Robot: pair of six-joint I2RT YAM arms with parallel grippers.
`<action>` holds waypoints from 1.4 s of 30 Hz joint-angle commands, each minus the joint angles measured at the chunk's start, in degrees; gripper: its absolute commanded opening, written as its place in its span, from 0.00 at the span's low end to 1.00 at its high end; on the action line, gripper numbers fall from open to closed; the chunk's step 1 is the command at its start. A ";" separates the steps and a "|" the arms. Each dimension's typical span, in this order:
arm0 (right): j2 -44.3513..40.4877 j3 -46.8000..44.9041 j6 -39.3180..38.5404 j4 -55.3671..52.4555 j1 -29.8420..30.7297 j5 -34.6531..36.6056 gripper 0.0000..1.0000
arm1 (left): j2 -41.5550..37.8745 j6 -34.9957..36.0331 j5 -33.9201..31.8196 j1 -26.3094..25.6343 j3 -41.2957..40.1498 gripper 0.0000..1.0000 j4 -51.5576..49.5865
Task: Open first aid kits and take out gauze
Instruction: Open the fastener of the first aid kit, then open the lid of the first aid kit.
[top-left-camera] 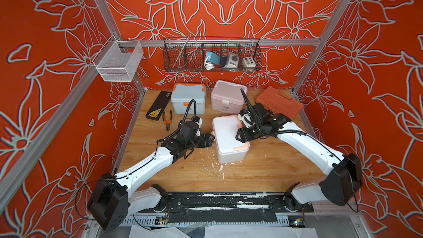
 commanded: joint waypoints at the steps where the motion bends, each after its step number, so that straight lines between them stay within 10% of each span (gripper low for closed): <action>1: 1.63 -1.54 -0.99 -2.26 0.37 1.97 0.65 | -1.59 -0.05 -3.72 -0.05 -0.54 0.76 -1.99; 20: -2.56 2.87 -2.25 -7.73 0.37 6.77 0.71 | -3.84 0.15 0.55 2.77 3.17 0.62 -7.31; 28: -2.85 3.20 -2.33 -7.64 0.39 7.58 0.71 | -6.40 -4.77 12.32 2.77 4.65 0.52 -0.42; 42: -2.82 1.62 -1.72 -7.12 0.35 8.68 0.71 | 0.87 -8.68 20.30 3.88 -3.25 0.63 10.84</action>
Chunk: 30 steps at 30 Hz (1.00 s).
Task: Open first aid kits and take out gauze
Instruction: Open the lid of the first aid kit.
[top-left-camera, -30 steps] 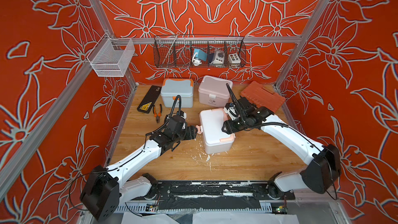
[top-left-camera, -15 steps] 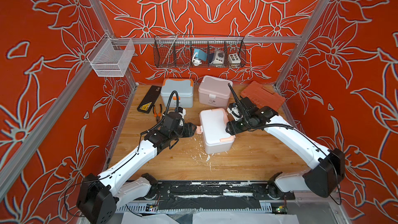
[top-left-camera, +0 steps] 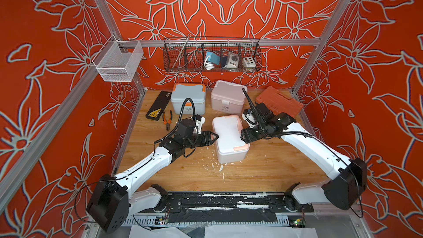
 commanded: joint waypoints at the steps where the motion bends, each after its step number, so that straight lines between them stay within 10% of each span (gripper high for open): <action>1: -0.46 -0.31 0.04 -1.26 0.27 1.77 0.72 | 0.26 -0.87 2.07 1.25 -2.51 0.63 3.28; 18: -4.53 -2.70 4.82 5.30 -0.91 4.72 0.98 | -1.69 -8.35 13.92 4.82 -0.22 0.84 8.50; 30: -5.42 -7.12 1.90 10.79 -1.40 0.34 0.94 | 3.54 -11.33 17.65 4.81 -0.73 0.82 14.19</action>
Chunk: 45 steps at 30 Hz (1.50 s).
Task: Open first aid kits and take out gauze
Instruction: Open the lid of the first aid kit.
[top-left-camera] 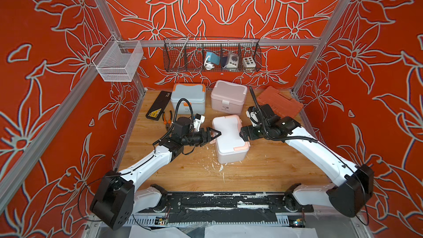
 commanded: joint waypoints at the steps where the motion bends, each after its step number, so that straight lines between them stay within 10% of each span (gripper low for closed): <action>1: -1.37 -2.08 -2.18 2.78 -0.34 -3.60 0.91 | 1.40 -0.67 1.68 0.29 0.39 0.82 2.74; 36: 2.83 -0.55 -2.18 4.32 -0.50 -20.83 0.82 | 5.34 -5.41 8.48 1.97 4.42 0.81 9.24; 45: -0.23 5.34 -0.81 -4.31 -0.51 -7.12 0.93 | 4.09 -5.41 8.10 1.14 7.02 0.81 7.84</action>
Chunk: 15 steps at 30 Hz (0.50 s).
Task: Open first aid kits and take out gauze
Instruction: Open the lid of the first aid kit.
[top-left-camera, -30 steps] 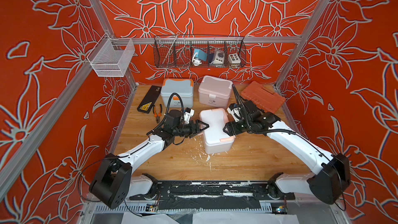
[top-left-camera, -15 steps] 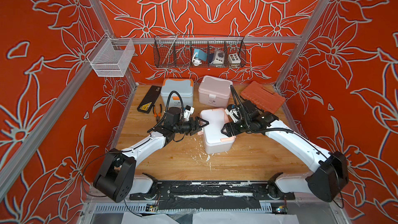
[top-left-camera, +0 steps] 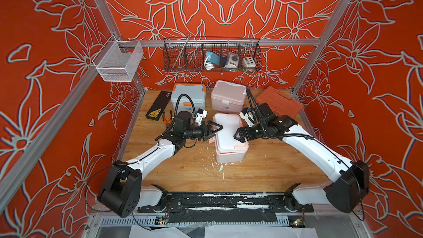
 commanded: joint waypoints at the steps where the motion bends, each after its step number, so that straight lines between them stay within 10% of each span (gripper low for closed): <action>1: -2.98 2.80 0.55 -4.28 0.20 5.78 0.94 | -1.33 -0.26 0.82 -0.97 2.42 0.81 1.41; 15: -14.56 6.41 0.42 -6.04 0.25 5.61 0.89 | 6.40 0.29 -2.88 -10.33 18.59 0.81 -0.83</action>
